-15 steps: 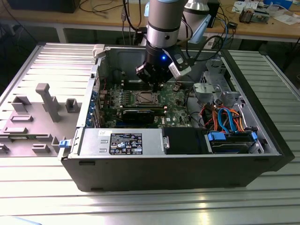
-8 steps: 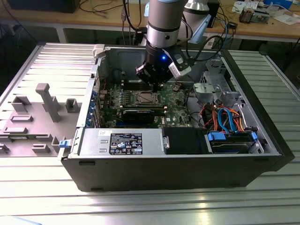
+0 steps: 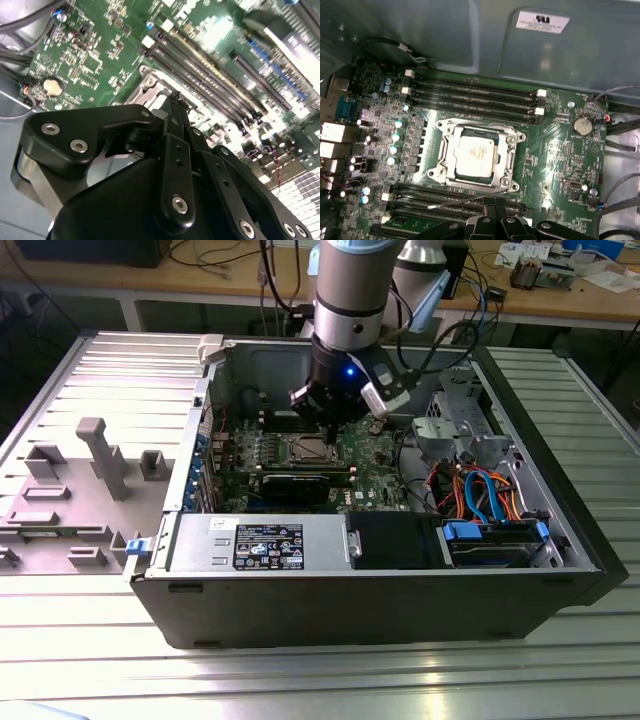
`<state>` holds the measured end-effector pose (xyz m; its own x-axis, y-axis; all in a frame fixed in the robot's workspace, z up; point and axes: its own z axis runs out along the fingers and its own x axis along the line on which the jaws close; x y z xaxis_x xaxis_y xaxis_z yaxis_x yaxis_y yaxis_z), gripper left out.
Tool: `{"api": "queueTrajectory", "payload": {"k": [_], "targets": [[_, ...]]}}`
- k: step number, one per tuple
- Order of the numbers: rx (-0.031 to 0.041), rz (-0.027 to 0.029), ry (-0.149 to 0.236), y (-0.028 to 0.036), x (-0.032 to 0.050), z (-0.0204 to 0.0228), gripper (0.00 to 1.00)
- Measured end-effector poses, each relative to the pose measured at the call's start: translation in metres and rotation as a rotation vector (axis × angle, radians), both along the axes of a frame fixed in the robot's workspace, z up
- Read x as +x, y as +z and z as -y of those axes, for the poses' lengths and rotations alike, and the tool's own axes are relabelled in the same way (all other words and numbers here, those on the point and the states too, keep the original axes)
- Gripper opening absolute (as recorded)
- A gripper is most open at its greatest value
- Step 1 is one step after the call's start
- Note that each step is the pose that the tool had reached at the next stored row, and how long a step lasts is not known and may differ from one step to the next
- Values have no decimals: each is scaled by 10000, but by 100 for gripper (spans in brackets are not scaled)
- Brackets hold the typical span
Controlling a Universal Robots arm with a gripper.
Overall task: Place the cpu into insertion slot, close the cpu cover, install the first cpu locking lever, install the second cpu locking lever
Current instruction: 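Install the second cpu locking lever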
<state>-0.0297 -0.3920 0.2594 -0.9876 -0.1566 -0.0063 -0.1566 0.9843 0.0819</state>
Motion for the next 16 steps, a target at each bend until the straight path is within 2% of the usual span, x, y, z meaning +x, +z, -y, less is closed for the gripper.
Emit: {"api": "queueTrajectory", "payload": {"k": [2, 3, 5, 8, 14, 15, 16], "targets": [[31, 0, 0, -9, 0, 42, 11], [83, 0, -3, -22, 0, 70, 11], [175, -1, -5, -59, -15, 88, 11], [184, -1, -4, -100, -78, 96, 11], [226, -1, -4, -203, -416, 101, 11], [236, 0, -3, -328, -522, 101, 11], [249, -1, 10, -470, -553, 101, 11]]}}
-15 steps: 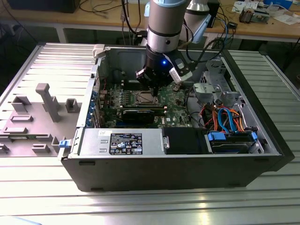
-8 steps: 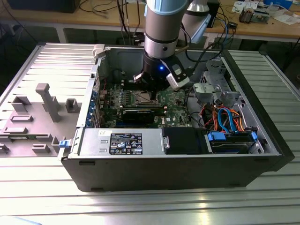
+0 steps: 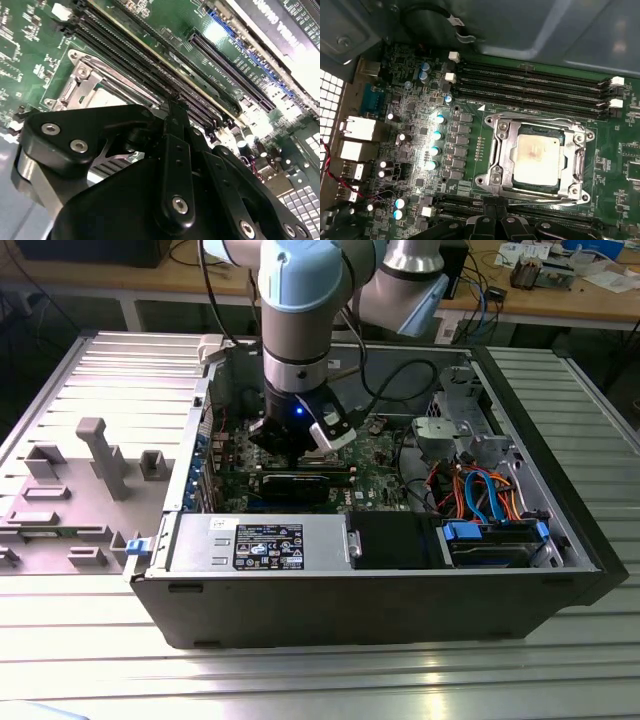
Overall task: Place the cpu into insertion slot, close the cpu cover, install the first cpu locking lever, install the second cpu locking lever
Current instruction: 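Install the second cpu locking lever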
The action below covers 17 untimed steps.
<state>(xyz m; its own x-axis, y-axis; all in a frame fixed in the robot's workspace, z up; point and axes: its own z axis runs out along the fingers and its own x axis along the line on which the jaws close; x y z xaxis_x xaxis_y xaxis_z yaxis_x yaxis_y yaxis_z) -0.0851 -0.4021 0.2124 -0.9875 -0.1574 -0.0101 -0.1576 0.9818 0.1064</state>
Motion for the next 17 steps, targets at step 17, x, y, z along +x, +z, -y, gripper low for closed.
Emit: {"api": "queueTrajectory", "payload": {"k": [17], "targets": [[501, -1, 51, -121, -96, -52, 11]]}}
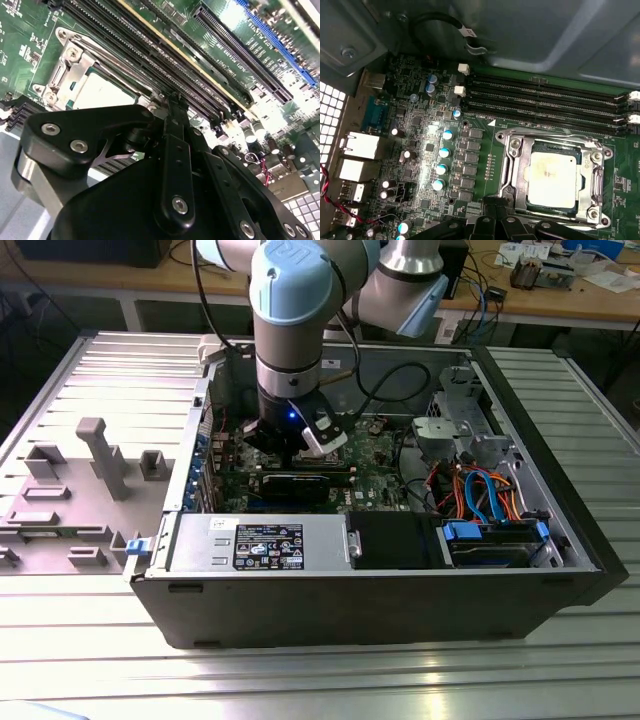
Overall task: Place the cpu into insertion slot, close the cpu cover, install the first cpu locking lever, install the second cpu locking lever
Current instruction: 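Install the second cpu locking lever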
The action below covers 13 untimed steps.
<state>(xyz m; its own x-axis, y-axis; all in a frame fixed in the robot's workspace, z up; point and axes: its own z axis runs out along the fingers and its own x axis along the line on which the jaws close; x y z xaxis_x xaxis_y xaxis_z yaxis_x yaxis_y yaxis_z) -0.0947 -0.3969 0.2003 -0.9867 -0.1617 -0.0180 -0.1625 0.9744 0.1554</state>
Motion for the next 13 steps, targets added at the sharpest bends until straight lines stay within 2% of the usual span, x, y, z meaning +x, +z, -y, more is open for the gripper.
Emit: {"api": "queueTrajectory", "payload": {"k": [4, 9, 11, 13], "targets": [[9, 30, 8, 12, -7, 11, 11], [5, 34, 5, 167, -9, 2, 11], [-15, 32, 7, 188, -6, -24, 11], [-43, 33, 6, 239, -4, -37, 11]]}}
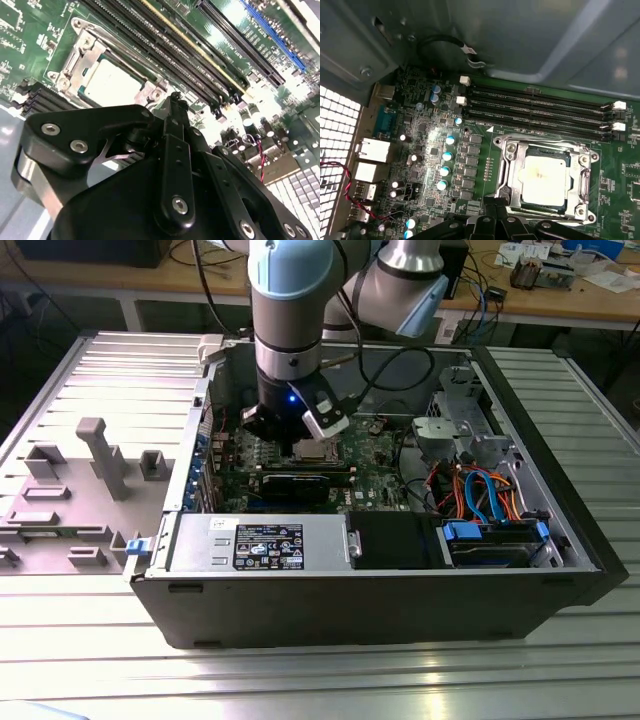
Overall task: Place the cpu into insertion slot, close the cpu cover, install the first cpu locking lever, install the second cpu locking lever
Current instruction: 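Install the second cpu locking lever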
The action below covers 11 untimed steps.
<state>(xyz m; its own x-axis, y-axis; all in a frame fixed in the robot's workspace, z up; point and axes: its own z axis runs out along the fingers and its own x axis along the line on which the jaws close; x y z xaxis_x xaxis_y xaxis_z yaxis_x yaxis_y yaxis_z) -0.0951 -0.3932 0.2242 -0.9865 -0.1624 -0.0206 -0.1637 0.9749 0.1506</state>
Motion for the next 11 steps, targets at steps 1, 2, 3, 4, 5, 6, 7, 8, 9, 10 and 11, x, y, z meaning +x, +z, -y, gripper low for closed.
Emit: {"api": "queueTrajectory", "payload": {"k": [1, 2, 3, 4, 5, 6, 7, 8, 9, 10, 11], "targets": [[-62, -1, 0, 43, 0, -5, 11], [-265, 0, 1, 60, 2, -17, 11], [-472, 0, 1, 65, 2, -28, 11], [-731, -1, 0, 66, 2, -44, 11], [-982, -2, 1, 66, 3, -75, 11], [-1120, -4, 0, 66, 3, -96, 11], [-1228, -7, 1, 66, 5, -116, 11], [-1381, -14, 2, 65, 10, -155, 11], [-1540, -26, 2, 66, 15, -206, 11], [-1590, -39, 3, 65, 27, -256, 11], [-1591, -57, 2, 65, 46, -261, 11]]}}
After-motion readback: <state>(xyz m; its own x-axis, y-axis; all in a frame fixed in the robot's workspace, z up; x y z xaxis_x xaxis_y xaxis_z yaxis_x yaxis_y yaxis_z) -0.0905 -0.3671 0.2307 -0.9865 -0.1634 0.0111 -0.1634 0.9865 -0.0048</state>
